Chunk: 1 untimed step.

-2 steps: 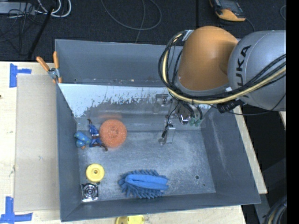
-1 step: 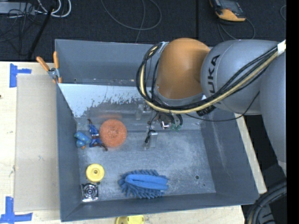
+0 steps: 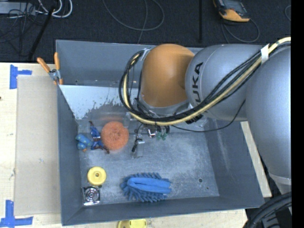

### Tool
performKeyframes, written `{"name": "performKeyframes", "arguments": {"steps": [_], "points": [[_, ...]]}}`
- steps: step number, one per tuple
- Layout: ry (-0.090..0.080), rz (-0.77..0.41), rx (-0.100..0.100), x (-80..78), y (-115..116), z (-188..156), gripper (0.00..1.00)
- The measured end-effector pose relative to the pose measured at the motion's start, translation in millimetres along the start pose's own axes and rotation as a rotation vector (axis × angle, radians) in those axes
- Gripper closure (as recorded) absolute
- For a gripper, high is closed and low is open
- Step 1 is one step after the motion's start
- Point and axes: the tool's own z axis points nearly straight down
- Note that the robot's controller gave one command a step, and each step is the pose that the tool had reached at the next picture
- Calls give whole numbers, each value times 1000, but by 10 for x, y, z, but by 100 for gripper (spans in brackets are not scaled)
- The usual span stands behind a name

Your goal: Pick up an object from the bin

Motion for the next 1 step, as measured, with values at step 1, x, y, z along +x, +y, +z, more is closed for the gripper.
{"name": "performKeyframes", "arguments": {"steps": [1], "points": [[-20, -16, -5, -59, 239, 125, 0]]}}
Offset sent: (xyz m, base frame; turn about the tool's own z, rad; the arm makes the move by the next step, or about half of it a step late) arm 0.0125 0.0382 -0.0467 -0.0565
